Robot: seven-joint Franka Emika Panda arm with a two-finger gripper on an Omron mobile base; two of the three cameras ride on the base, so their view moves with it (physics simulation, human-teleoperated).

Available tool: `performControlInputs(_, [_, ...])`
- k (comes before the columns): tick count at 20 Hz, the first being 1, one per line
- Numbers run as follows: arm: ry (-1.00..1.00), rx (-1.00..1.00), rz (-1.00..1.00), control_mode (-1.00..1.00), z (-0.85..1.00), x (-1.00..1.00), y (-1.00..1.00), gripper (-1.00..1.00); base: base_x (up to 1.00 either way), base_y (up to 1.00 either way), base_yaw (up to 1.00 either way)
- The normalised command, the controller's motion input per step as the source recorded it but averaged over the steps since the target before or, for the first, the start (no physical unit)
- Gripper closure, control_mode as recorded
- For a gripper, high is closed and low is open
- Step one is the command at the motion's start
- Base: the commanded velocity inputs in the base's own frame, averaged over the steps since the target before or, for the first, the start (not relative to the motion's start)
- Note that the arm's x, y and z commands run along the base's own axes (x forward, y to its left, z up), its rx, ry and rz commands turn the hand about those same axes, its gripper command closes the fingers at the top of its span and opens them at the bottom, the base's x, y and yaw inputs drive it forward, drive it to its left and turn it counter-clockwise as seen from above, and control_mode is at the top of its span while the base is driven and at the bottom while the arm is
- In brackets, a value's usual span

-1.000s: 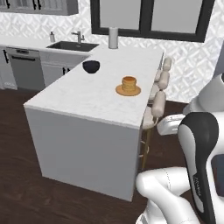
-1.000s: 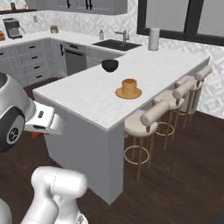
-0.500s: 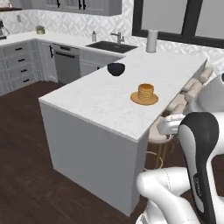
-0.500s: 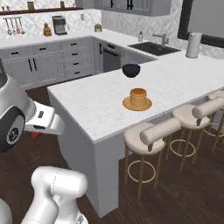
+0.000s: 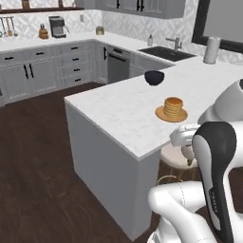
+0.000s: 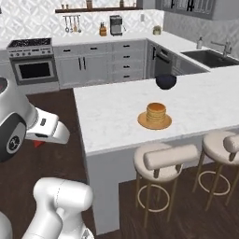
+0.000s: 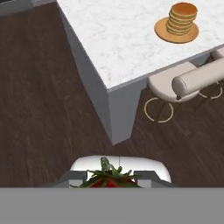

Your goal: Take the strawberry from the fridge and place it on top of the pancake, located on the dining counter.

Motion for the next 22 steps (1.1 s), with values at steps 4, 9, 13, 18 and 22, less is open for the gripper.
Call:
performControlInputs(4, [0.00,0.00,0.00,1.00,0.00,0.00,0.00,1.00,0.00,-0.85,0.56])
performControlInputs(9, [0.00,0.00,0.00,1.00,0.00,0.00,0.00,1.00,0.00,-0.87,0.56])
performControlInputs(13, [0.00,0.00,0.00,1.00,0.00,0.00,0.00,1.00,0.00,-0.94,0.53])
performControlInputs(18, [0.00,0.00,0.00,1.00,0.00,0.00,0.00,1.00,-0.01,-1.00,0.46])
performControlInputs(22, [0.00,0.00,0.00,1.00,0.00,0.00,0.00,1.00,0.09,-0.90,0.09])
